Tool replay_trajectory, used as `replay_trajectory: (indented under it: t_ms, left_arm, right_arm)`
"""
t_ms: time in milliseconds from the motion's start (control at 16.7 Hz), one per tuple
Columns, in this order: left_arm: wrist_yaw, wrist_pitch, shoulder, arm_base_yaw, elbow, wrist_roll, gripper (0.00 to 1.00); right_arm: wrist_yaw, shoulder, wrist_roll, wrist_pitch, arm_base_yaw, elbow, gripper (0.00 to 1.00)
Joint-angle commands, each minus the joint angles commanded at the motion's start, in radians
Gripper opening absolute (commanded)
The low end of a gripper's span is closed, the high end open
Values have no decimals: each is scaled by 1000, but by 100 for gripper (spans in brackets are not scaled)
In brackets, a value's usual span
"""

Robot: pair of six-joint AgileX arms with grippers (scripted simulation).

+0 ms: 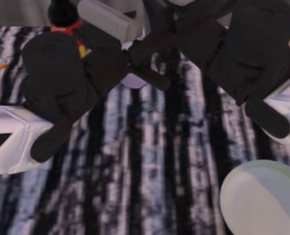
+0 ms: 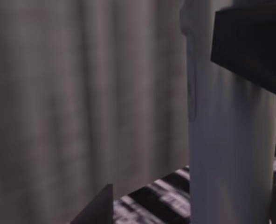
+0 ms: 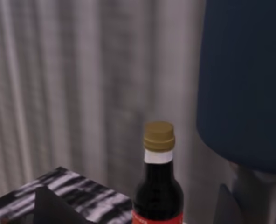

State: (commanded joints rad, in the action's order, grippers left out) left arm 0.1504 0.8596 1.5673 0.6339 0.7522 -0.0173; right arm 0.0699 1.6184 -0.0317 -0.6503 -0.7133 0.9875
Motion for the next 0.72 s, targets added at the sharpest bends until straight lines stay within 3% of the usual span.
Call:
replay_trajectory:
  t_ms: [300, 720]
  left_arm:
    - [-33, -5, -9, -36, -25, -17, 100]
    - [-9, -40, -263, -83, -241, -16, 100]
  right_arm:
    - [4, -22, 11, 0, 10, -4, 0]
    - [-102, -125, 6, 0, 105, -102, 0]
